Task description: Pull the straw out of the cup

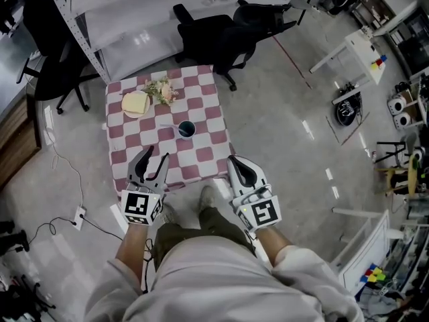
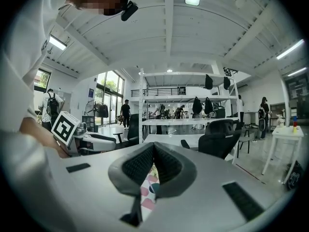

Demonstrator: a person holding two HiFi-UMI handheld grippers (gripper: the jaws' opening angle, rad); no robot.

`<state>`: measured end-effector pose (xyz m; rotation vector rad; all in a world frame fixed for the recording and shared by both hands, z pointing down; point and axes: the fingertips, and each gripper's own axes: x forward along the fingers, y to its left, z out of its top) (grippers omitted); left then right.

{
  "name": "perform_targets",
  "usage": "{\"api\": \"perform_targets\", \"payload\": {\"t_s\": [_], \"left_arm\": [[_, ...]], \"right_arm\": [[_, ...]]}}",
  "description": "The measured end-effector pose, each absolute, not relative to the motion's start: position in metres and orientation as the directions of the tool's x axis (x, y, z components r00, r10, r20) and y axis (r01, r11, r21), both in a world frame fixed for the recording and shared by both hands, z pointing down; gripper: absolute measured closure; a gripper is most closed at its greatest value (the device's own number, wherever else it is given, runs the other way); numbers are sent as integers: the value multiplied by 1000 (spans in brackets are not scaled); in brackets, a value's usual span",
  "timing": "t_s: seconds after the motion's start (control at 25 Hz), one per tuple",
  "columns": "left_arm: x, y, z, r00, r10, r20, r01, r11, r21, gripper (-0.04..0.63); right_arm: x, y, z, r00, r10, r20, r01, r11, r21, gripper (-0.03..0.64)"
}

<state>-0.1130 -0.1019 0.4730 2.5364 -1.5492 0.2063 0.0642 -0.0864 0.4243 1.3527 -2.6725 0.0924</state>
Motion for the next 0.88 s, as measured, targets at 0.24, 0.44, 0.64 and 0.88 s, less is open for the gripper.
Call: {"api": "perform_targets", "payload": {"t_s": [0.24,0.44,0.64,0.88], "left_arm": [[-112,-112,486,443,-868,224,-896,-436,86,341],[-108,-120,501,440,-860,259,-898,-431,91,339],[-106,-128,521,429,-855,291,-903,-420,96,339],[-100,-144,554,417,-842,341,-908,-402,118,339]], "right_arm": [[69,-88,428,-577,-800,166,-811,586,8,612],[74,-92,432,-572,-801,177,-813,582,6,612],[78,-95,434,-571,-801,180,-814,581,9,612],[91,-98,438,-559,-806,195,-820,572,15,612]]}}
